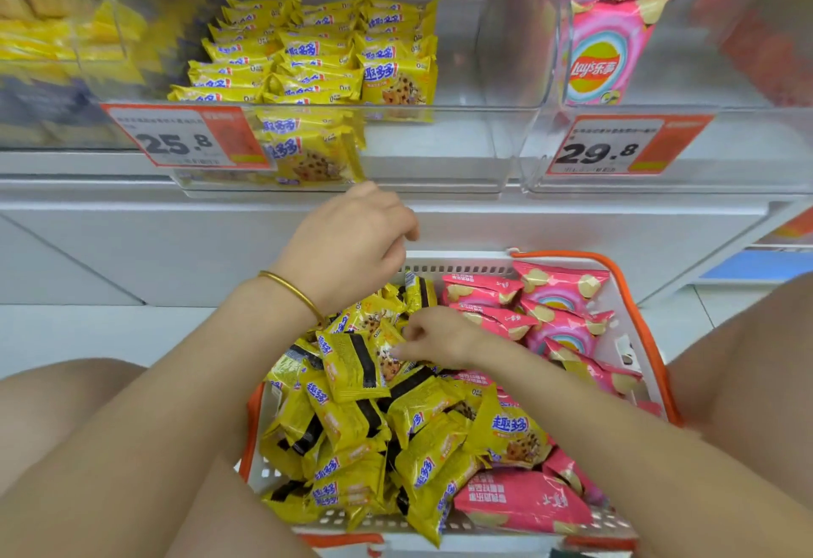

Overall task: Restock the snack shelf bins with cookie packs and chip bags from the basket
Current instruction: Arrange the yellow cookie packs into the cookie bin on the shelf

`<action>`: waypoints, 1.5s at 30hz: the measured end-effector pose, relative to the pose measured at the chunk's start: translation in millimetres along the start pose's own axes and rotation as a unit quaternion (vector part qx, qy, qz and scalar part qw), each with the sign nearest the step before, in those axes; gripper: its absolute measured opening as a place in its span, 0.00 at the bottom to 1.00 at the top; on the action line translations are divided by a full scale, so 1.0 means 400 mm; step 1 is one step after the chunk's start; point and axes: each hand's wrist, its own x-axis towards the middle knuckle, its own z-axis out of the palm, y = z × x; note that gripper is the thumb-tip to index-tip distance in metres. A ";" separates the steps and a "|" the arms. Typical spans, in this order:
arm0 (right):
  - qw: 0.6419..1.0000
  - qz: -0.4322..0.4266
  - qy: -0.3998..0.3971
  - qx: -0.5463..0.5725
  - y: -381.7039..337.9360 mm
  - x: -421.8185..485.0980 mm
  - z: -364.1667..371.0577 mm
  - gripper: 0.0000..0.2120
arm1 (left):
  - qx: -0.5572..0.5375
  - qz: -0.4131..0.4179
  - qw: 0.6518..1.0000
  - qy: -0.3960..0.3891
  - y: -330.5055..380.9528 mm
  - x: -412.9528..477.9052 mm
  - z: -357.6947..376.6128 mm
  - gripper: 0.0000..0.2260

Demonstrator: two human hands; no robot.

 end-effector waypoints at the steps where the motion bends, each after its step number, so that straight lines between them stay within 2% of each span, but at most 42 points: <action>1: 1.000 -0.004 0.000 0.022 -0.003 0.002 0.008 0.19 | -0.003 -0.001 1.000 -0.005 -0.001 0.002 0.004 0.15; 6: 0.976 -0.003 0.034 0.216 0.020 -0.031 -0.047 0.17 | -0.065 -0.075 0.994 -0.054 -0.004 0.009 0.022 0.10; 9: 0.937 -0.002 0.059 0.343 0.048 -0.071 -0.103 0.17 | -0.104 -0.114 0.980 -0.128 0.000 0.012 0.029 0.12; 12: 0.896 -0.008 0.085 0.436 0.056 -0.118 -0.161 0.14 | -0.163 -0.144 0.954 -0.206 0.013 0.015 0.028 0.20; 15: 0.845 -0.027 0.087 0.527 0.042 -0.150 -0.199 0.10 | -0.215 -0.154 0.938 -0.226 0.030 0.021 0.022 0.23; 16: 0.840 -0.036 0.084 0.535 0.033 -0.159 -0.208 0.09 | -0.226 -0.153 0.938 -0.215 0.030 0.022 0.017 0.22; 18: 0.858 -0.064 0.076 0.504 0.011 -0.184 -0.233 0.12 | -0.251 -0.152 0.937 -0.188 0.026 0.025 -0.004 0.18; 20: 0.895 -0.095 0.074 0.430 -0.020 -0.219 -0.273 0.19 | -0.296 -0.146 0.931 -0.159 0.018 0.024 -0.037 0.15; 22: 0.930 -0.114 0.103 0.334 -0.066 -0.251 -0.325 0.19 | -0.383 -0.146 0.907 -0.101 0.014 0.022 -0.078 0.14; 24: 0.948 -0.139 0.144 0.248 -0.118 -0.273 -0.379 0.16 | -0.469 -0.142 0.872 -0.025 0.013 0.022 -0.116 0.16; 26: 0.949 -0.163 0.191 0.191 -0.168 -0.284 -0.430 0.12 | -0.515 -0.127 0.844 0.081 0.008 0.028 -0.137 0.20; 28: 0.934 -0.176 0.266 0.159 -0.210 -0.280 -0.490 0.09 | -0.507 -0.113 0.826 0.219 -0.004 0.036 -0.146 0.22; 29: 0.921 -0.182 0.306 0.157 -0.227 -0.269 -0.519 0.08 | -0.471 -0.107 0.828 0.283 -0.014 0.037 -0.147 0.23; 31: 0.903 -0.168 0.378 0.114 -0.251 -0.217 -0.571 0.10 | -0.319 -0.107 0.868 0.365 -0.043 0.036 -0.144 0.20; 33: 0.906 -0.103 0.408 -0.042 -0.264 -0.138 -0.596 0.14 | -0.131 -0.107 0.923 0.345 -0.074 0.033 -0.134 0.16; 35: 0.911 -0.060 0.380 -0.150 -0.262 -0.052 -0.596 0.15 | -0.032 -0.118 0.950 0.287 -0.085 0.033 -0.118 0.14; 38: 0.922 -0.026 0.339 -0.185 -0.255 0.037 -0.583 0.15 | 0.006 -0.124 0.957 0.261 -0.078 0.032 -0.101 0.15; 45: 0.932 -0.035 0.286 -0.221 -0.275 0.072 -0.571 0.13 | 0.007 -0.116 0.956 0.269 -0.079 0.034 -0.104 0.14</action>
